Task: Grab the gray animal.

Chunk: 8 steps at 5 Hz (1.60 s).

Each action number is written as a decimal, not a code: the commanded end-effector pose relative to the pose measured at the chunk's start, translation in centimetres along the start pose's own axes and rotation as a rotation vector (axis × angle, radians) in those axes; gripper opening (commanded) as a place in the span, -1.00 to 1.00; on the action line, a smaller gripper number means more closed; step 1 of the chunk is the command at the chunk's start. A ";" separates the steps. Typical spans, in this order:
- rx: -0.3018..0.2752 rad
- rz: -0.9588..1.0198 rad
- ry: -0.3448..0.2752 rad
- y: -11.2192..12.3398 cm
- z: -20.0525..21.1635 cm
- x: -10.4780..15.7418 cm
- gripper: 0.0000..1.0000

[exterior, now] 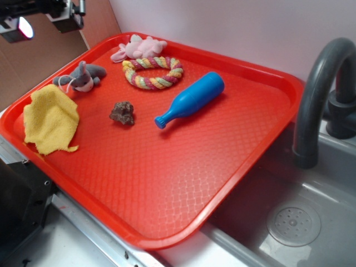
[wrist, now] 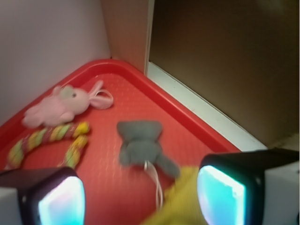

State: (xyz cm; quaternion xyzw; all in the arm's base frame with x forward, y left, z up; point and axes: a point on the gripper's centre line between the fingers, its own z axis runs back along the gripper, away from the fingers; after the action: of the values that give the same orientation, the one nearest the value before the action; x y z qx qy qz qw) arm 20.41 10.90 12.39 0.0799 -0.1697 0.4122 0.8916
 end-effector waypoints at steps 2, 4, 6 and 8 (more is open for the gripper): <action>0.077 -0.053 0.124 -0.2 -7.5 1.3 1.00; -0.130 -0.175 0.312 -3.5 -7.7 -2.8 1.00; -0.073 -0.142 0.321 -1.9 -7.6 -3.6 -1.00; -0.061 -0.252 0.205 -2.8 0.2 -0.8 -1.00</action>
State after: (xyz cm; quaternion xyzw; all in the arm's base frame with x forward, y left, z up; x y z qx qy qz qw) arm 21.88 8.18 10.58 0.0280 -0.0506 0.3010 0.9519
